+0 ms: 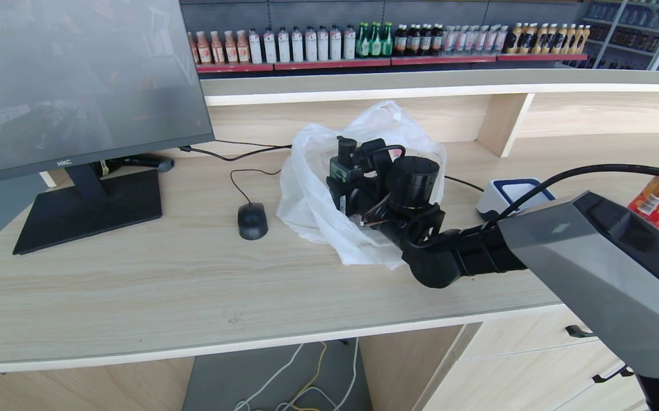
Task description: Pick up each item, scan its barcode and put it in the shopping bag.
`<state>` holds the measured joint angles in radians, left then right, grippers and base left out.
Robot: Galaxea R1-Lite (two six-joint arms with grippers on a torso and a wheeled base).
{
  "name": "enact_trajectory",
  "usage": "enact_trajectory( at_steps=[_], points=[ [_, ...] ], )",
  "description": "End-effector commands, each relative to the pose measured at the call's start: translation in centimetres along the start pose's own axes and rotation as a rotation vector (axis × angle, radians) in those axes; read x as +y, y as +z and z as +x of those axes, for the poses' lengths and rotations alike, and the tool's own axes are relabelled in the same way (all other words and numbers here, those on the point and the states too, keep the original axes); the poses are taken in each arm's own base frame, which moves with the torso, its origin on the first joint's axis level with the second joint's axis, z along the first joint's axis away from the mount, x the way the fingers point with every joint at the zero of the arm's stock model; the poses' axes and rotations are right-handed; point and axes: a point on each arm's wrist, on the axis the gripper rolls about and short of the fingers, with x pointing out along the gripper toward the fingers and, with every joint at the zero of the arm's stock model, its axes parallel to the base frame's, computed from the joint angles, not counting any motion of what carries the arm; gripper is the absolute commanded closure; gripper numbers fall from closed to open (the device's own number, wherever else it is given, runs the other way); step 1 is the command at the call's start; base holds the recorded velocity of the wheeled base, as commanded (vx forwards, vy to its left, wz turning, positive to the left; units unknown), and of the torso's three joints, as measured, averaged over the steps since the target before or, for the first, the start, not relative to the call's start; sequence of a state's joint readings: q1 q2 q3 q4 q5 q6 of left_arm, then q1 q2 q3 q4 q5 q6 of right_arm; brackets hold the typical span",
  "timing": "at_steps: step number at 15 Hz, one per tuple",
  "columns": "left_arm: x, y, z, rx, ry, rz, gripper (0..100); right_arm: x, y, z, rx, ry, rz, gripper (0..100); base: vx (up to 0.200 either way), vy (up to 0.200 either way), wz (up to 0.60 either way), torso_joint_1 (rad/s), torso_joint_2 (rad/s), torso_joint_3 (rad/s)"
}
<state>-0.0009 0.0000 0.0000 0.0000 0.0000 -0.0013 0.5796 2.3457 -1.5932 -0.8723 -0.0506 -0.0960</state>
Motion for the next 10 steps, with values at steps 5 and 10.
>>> enact_trajectory(
  at_steps=[5, 10],
  points=[
    [0.00, 0.00, 0.00, 0.000, -0.001, 0.000, 0, 0.01, 0.06, -0.03, 0.000, 0.000, -0.001, 100, 0.000, 0.000, 0.00, 0.000, 0.00, 0.000],
    [0.00, 0.00, 0.00, 0.000, -0.001, 0.000, 0, -0.01, 0.21, -0.06, -0.003, 0.002, 0.001, 0, 0.000, 0.000, 0.00, 0.000, 0.00, 0.000]
  ],
)
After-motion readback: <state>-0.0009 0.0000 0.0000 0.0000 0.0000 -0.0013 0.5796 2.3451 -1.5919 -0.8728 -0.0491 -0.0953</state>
